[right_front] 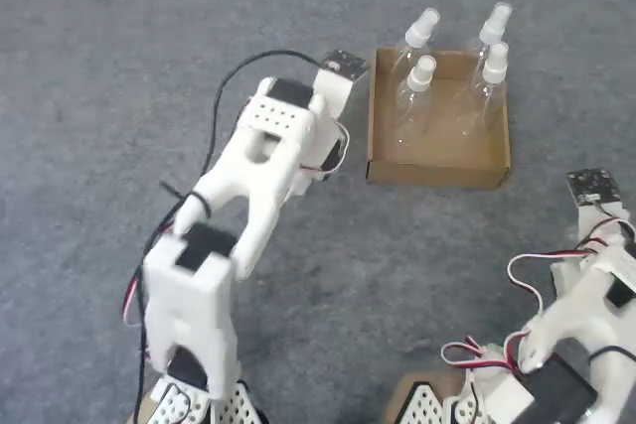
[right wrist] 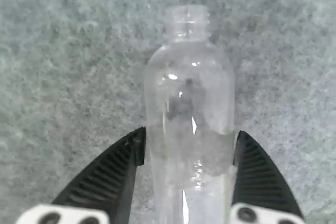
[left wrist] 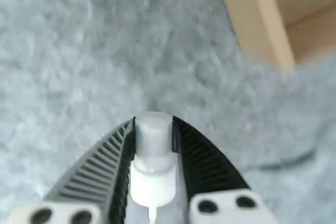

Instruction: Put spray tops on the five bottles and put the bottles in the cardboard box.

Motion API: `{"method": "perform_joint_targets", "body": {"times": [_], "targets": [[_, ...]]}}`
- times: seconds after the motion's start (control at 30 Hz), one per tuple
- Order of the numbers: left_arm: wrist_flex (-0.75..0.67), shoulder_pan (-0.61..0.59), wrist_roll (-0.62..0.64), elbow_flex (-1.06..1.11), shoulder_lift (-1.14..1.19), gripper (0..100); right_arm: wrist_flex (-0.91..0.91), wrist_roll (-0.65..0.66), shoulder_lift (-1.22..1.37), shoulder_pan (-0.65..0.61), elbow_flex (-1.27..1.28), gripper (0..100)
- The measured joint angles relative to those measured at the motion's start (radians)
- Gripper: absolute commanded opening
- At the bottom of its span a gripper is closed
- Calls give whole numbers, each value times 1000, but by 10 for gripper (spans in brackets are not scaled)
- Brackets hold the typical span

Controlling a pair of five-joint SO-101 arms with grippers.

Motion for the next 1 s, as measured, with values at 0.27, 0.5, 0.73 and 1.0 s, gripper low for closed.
{"method": "perform_joint_targets", "body": {"times": [0.27, 0.5, 0.73, 1.0], "targets": [[-222, 15, 3, 603, -474, 10, 167, -11, 0, -74, -60, 344], [-315, 2, 6, 861, -674, 11, 307, -92, 0, -183, -207, 343], [-445, 3, 6, 1007, -680, 11, 417, -106, 106, -224, -408, 292], [-453, 5, 6, 1010, -681, 12, 483, 43, 417, -137, -605, 268]]}}
